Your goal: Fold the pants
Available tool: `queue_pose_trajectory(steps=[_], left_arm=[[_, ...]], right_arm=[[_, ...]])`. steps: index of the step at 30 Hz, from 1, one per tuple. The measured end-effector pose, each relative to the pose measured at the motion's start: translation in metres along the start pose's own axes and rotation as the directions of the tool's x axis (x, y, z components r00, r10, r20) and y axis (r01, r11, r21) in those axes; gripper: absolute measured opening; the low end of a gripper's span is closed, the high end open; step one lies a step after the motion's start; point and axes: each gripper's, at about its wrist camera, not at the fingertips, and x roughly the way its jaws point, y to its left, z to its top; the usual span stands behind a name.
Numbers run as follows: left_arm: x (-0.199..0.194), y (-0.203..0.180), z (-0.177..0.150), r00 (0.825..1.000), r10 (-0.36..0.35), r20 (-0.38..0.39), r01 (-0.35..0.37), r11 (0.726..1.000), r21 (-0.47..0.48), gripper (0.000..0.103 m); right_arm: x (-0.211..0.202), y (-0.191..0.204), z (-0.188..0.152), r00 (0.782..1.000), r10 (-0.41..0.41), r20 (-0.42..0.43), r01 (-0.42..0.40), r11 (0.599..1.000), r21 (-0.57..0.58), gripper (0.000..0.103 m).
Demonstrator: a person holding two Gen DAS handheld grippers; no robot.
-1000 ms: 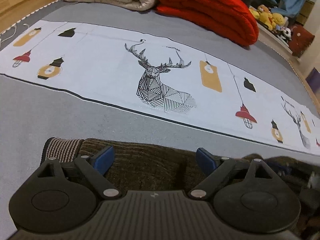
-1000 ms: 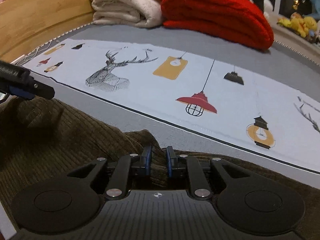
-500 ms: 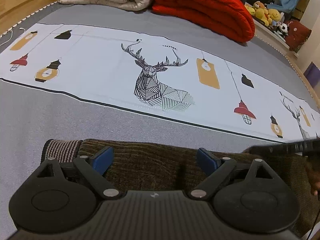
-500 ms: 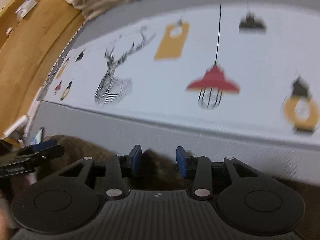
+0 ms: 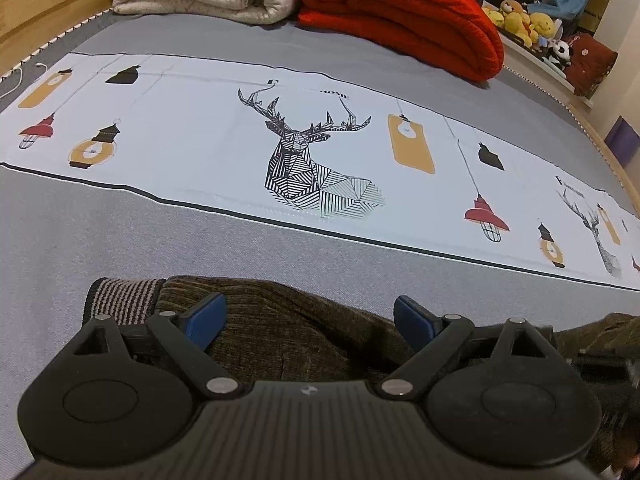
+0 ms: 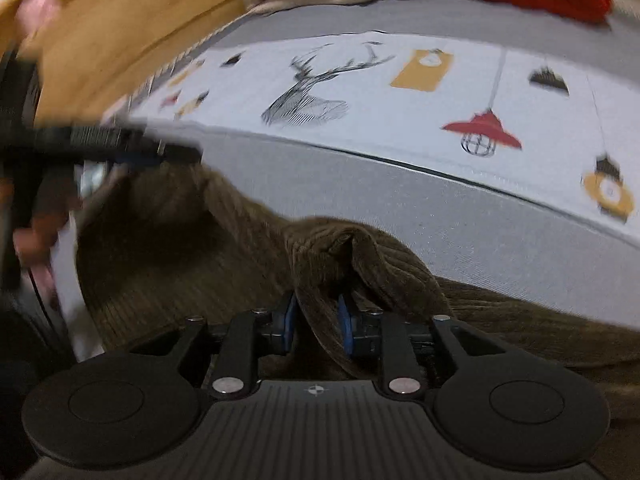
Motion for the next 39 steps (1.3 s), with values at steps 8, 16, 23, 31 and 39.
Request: queue_pose_trajectory(steps=[8, 16, 23, 31, 39], left_arm=[[0.0, -0.001, -0.001, 1.0, 0.009, 0.006, -0.009, 1.0, 0.002, 0.094], [-0.003, 0.003, 0.001, 1.0, -0.007, 0.006, 0.007, 1.0, -0.016, 0.094], [-0.005, 0.006, 0.001, 1.0, -0.02, 0.005, 0.02, 1.0, -0.01, 0.094], [-0.009, 0.009, 0.0, 1.0, -0.03, 0.006, 0.03, 0.999, -0.02, 0.094], [-0.015, 0.01, -0.009, 1.0, -0.008, 0.011, 0.008, 1.0, 0.018, 0.094]], right_arm=[[-0.001, -0.011, 0.041, 0.976, -0.113, 0.185, 0.101, 0.992, 0.073, 0.003], [0.052, -0.028, 0.092, 0.95, -0.265, 0.166, 0.258, 0.964, 0.065, 0.0], [0.029, -0.063, 0.101, 0.988, -0.128, 0.085, 0.103, 0.964, 0.246, 0.005], [-0.002, -0.025, 0.088, 0.995, -0.029, 0.095, 0.013, 0.986, 0.165, 0.025], [-0.005, 0.025, -0.002, 0.996, 0.037, -0.078, -0.033, 0.998, 0.056, 0.025]])
